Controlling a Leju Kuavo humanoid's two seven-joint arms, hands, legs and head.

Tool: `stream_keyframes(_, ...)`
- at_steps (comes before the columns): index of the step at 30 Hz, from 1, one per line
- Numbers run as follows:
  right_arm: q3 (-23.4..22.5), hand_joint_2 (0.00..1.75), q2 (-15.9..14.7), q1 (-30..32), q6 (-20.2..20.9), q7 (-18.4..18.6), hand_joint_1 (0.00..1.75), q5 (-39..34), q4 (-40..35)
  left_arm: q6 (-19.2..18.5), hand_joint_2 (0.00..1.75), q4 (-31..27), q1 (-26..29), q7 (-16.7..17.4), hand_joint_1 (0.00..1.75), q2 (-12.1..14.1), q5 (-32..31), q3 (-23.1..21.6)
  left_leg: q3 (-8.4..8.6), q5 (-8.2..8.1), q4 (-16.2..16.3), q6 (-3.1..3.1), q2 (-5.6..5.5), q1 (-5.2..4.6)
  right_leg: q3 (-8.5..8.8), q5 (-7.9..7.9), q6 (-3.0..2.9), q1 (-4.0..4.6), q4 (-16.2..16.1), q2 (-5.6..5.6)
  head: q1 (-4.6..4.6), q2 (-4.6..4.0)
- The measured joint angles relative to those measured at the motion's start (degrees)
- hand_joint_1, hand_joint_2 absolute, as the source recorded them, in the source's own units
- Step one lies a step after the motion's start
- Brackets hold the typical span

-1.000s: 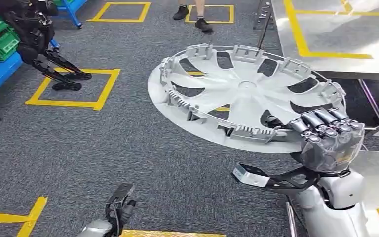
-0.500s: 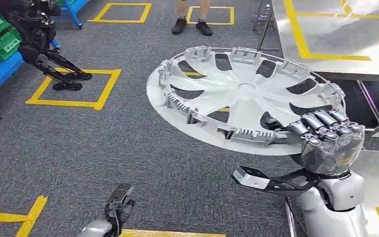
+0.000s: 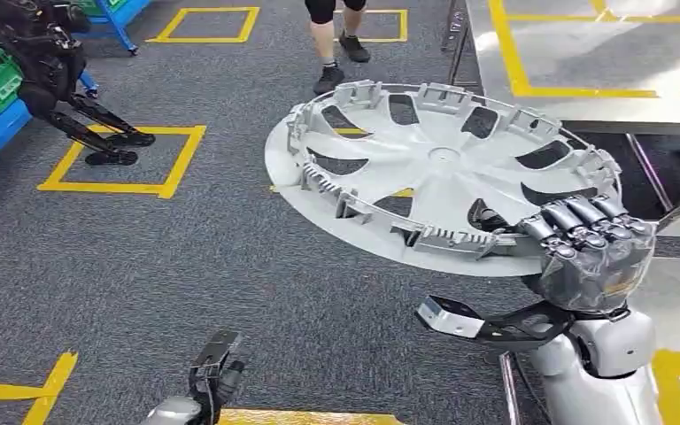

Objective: Take the parts from the cabinet and place them on the table.

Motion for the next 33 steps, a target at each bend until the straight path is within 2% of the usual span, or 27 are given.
stream_keyframes(1,-0.04,1.75,0.11,-0.01,0.00,-0.11,1.75,0.00,0.00,0.02,0.00,0.00,-0.08,0.00,0.00,0.15,-0.02,0.00,1.03,-0.70,-1.71,0.31,-0.19,-0.26,-0.20,0.14,0.24,0.21,0.01,0.03,0.09,0.00)
stream_keyframes(4,-0.13,1.75,0.26,0.01,0.00,-0.13,1.75,0.00,-0.05,0.07,0.00,0.00,-0.09,0.00,0.00,0.20,-0.02,0.02,0.70,-0.53,-3.04,0.23,-0.14,-0.44,-0.90,0.76,1.12,0.02,-0.24,0.02,-0.02,0.00)
stream_keyframes(5,-0.15,1.75,0.26,0.02,0.00,-0.22,1.75,0.00,-0.07,0.07,0.00,0.00,-0.02,0.00,0.00,0.13,-0.02,0.02,0.69,-0.34,-3.53,-1.17,-0.16,-0.21,-0.99,0.41,-0.10,0.22,-0.14,-0.01,0.11,0.00)
stream_keyframes(6,-0.15,1.75,0.26,-0.02,0.00,-0.40,1.75,0.00,-0.09,0.07,0.00,0.00,0.02,0.02,0.00,0.09,-0.02,0.04,0.61,-0.23,-3.55,-1.11,-0.19,-0.25,-1.06,0.71,-0.48,0.19,-0.21,-0.12,0.04,0.00)
stream_keyframes(7,-0.15,1.75,0.26,0.01,0.00,-0.50,1.75,0.00,-0.11,0.07,0.00,0.00,0.02,0.00,0.00,0.09,-0.02,0.07,0.53,-0.18,-3.51,-0.98,-0.19,-0.29,-1.06,0.96,-0.02,0.16,-0.36,-0.09,0.04,0.00)
stream_keyframes(9,-0.15,1.75,0.26,-0.08,0.00,-0.61,1.75,0.00,-0.15,0.18,0.00,0.00,0.00,0.00,0.00,0.02,-0.02,0.11,0.42,-0.03,-3.51,-0.75,-0.18,-0.29,-0.97,1.28,0.45,0.12,-0.77,-0.04,0.04,0.00)
stream_keyframes(16,-0.17,1.75,0.26,-0.12,0.00,-0.42,1.75,0.00,-0.15,0.02,0.00,0.00,-0.01,0.02,0.00,-0.02,-0.02,0.18,0.08,0.34,-3.42,-0.18,-0.17,-0.42,-1.03,1.86,1.16,-0.03,-1.21,-0.04,0.06,0.00)
stream_keyframes(30,-0.11,1.75,0.26,-0.41,0.00,1.24,1.75,0.00,-0.13,-0.04,0.00,0.00,-0.03,0.48,0.00,-0.02,-0.15,0.24,0.04,0.39,-3.41,-0.12,-0.16,-0.36,-1.14,1.91,1.22,0.00,-1.19,-0.03,0.04,0.00)
stream_keyframes(31,-0.04,1.75,0.26,-0.42,0.00,1.60,1.75,0.00,-0.11,-0.02,0.00,0.00,-0.03,0.48,0.00,0.00,-0.15,0.24,-0.10,0.32,-2.97,0.19,-0.18,-0.63,-1.11,2.21,1.65,-0.18,-1.37,-0.06,0.02,0.00)
stream_keyframes(33,0.02,1.75,0.26,-0.52,0.00,1.90,1.75,0.02,-0.07,-0.02,0.00,0.00,-0.05,0.48,0.00,0.02,-0.15,0.28,-0.14,0.44,-3.04,0.61,-0.17,-0.61,-1.15,2.36,1.89,-0.20,-1.45,0.06,0.02,0.00)
